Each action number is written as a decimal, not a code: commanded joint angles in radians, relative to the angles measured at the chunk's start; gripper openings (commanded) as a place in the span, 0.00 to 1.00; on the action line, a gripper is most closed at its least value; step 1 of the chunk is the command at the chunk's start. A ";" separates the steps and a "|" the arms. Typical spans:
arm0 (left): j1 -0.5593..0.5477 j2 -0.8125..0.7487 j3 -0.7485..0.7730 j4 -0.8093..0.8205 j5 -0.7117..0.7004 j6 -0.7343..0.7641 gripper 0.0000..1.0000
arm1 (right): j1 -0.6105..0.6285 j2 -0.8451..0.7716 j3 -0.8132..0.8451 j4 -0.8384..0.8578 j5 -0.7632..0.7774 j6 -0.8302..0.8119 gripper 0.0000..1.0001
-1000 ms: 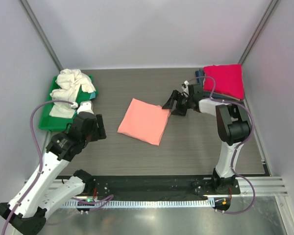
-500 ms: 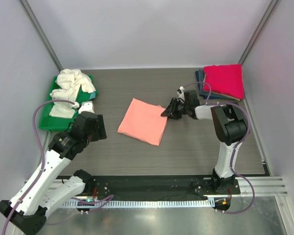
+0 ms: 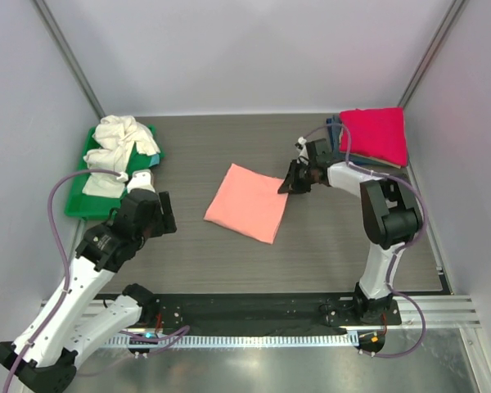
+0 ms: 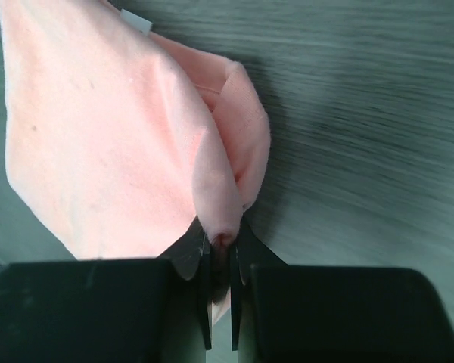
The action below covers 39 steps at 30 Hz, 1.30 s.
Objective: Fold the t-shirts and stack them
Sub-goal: Neatly place the folded tshirt to the corner
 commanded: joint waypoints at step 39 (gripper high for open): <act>0.004 0.018 -0.014 0.052 0.041 0.007 0.68 | -0.262 -0.382 0.779 -0.419 0.488 -0.682 0.01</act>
